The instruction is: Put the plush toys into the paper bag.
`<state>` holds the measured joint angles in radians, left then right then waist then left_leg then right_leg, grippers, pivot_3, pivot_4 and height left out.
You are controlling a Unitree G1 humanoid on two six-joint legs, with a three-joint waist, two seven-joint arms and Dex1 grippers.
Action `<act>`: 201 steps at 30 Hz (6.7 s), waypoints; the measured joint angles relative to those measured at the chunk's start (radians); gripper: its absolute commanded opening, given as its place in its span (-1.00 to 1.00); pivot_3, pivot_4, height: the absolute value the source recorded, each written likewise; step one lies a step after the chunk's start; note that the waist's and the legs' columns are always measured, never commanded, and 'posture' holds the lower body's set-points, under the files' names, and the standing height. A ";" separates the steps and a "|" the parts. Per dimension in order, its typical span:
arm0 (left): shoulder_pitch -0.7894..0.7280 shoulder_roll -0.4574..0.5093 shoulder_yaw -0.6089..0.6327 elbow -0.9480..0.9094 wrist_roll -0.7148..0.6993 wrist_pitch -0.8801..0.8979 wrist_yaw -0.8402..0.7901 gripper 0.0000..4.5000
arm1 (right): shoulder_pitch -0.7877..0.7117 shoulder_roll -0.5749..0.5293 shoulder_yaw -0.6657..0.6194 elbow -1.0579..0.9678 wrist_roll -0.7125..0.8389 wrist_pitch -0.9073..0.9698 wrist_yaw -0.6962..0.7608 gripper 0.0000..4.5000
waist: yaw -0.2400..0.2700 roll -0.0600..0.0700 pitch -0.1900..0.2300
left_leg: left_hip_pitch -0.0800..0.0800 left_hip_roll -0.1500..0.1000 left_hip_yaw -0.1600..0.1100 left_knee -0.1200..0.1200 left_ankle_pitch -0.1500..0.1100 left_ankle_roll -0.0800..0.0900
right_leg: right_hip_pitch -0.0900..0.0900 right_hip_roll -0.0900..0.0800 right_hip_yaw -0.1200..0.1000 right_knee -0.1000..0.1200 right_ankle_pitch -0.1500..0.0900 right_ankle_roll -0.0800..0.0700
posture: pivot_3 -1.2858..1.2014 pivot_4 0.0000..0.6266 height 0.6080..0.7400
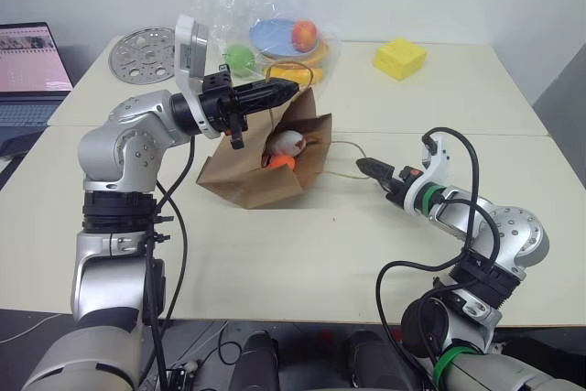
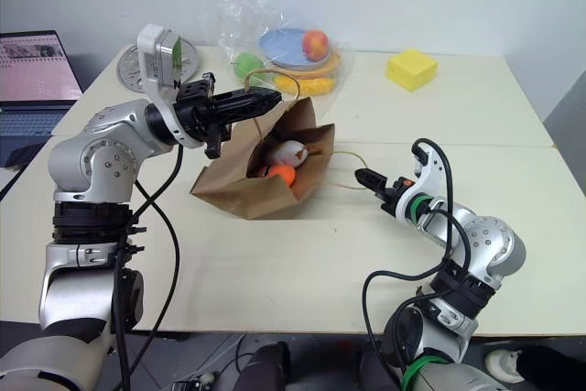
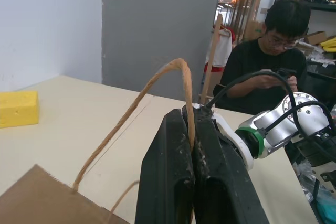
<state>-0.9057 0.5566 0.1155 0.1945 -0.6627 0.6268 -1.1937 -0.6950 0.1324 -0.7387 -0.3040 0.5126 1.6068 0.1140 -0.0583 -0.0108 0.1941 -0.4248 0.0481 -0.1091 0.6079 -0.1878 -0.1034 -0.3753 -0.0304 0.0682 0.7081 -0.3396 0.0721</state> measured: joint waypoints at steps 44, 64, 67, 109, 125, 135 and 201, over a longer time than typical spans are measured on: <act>0.016 0.006 0.000 -0.007 -0.001 0.000 0.006 -1.00 | 0.001 0.004 -0.034 0.103 0.225 -0.011 -0.230 -0.99 | -0.001 0.000 0.000 | 0.000 0.000 0.000 -0.001 0.000 0.000 | -0.001 0.000 0.000 0.000 0.000 0.000 | 0.03 -0.52 1.00; -0.027 -0.008 0.027 0.007 -0.023 -0.003 0.053 -1.00 | -0.266 -0.244 0.045 0.140 1.013 -0.118 -0.418 -0.99 | -0.005 0.002 0.001 | -0.002 0.001 0.001 -0.002 0.000 0.000 | -0.002 0.000 0.000 -0.004 0.000 0.000 | 0.03 -0.52 1.00; -0.032 -0.011 0.036 0.010 -0.036 0.005 0.065 -1.00 | -0.257 -0.305 0.148 0.153 1.151 -0.221 -0.502 -0.99 | -0.009 0.002 0.001 | -0.004 0.001 0.001 -0.002 0.000 0.000 | -0.003 0.000 0.000 -0.004 0.000 0.000 | 0.03 -0.52 1.00; 0.215 0.295 0.158 -0.187 -0.044 0.113 0.067 0.98 | -0.127 -0.637 0.553 0.037 0.844 -0.501 -0.069 1.00 | -0.022 0.002 0.001 | -0.008 0.001 0.001 -0.003 0.000 0.000 | -0.006 0.000 0.000 -0.007 0.000 0.000 | 0.03 -0.52 1.00; 0.684 0.118 0.206 -0.413 0.097 -0.238 0.235 0.98 | -0.247 -0.872 0.782 -0.116 0.558 -0.630 0.632 1.00 | 0.012 0.002 0.002 | -0.007 0.001 0.002 -0.002 0.000 0.000 | -0.005 0.000 0.001 -0.011 0.000 -0.001 | 0.03 -0.52 1.00; 0.601 0.051 0.061 -0.284 0.164 -0.353 0.199 0.98 | -0.279 -0.858 0.811 -0.114 0.509 -0.615 0.691 1.00 | 0.024 0.001 0.002 | -0.007 0.001 0.002 -0.001 0.000 0.000 | -0.005 0.000 0.000 -0.011 0.001 -0.001 | 0.03 -0.52 1.00; 0.267 0.351 0.037 -0.033 0.029 -0.149 -0.161 0.98 | 0.018 -1.149 0.554 -0.054 0.489 -0.517 0.724 1.00 | 0.002 0.002 0.002 | -0.008 0.001 0.000 0.000 0.000 0.000 | -0.004 0.000 -0.001 -0.010 0.001 -0.001 | 0.03 -0.52 1.00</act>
<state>-0.6389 0.9077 0.1525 0.1616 -0.6340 0.4781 -1.3552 -0.6770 -1.0167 -0.1850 -0.3584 1.0016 1.0899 0.8381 -0.0568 -0.0092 0.1963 -0.4324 0.0490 -0.1086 0.6080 -0.1880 -0.1029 -0.3789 -0.0305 0.0672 0.6984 -0.3388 0.0715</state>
